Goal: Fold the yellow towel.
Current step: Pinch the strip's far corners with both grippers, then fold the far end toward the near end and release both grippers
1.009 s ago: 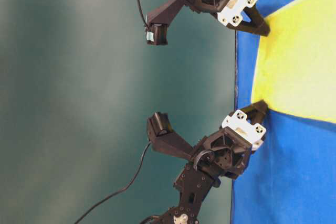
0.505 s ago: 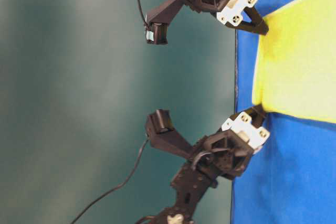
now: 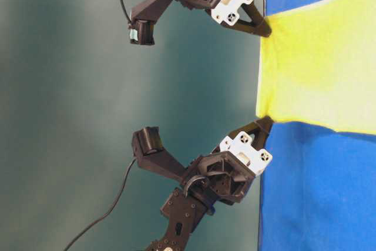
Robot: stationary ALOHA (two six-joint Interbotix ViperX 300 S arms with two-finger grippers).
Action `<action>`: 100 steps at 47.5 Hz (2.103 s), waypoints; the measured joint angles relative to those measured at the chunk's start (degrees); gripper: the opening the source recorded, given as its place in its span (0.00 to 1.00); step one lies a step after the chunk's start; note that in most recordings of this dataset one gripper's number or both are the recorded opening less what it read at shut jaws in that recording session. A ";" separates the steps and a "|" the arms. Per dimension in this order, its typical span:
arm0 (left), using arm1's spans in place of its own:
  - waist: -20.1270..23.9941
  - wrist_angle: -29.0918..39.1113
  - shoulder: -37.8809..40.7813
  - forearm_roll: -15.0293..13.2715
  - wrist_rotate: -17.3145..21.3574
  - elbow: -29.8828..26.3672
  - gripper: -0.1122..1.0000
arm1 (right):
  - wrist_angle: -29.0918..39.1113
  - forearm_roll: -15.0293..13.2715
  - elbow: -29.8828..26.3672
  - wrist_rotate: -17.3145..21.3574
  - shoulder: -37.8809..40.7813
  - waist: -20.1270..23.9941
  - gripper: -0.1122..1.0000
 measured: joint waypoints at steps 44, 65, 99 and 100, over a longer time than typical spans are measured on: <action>-21.36 14.94 -10.90 0.00 0.26 7.03 0.11 | 15.21 2.55 1.76 16.52 -5.89 26.72 0.14; -26.89 8.70 -6.24 0.00 -1.14 7.38 0.11 | 12.66 2.55 3.96 20.92 -5.01 31.64 0.14; -26.89 6.42 -5.45 0.00 -1.05 7.21 0.68 | 10.55 2.55 2.55 20.92 -3.43 32.70 0.61; -26.89 6.50 -5.71 0.00 -1.05 7.21 0.67 | 10.90 2.55 2.37 20.92 -3.69 32.87 0.62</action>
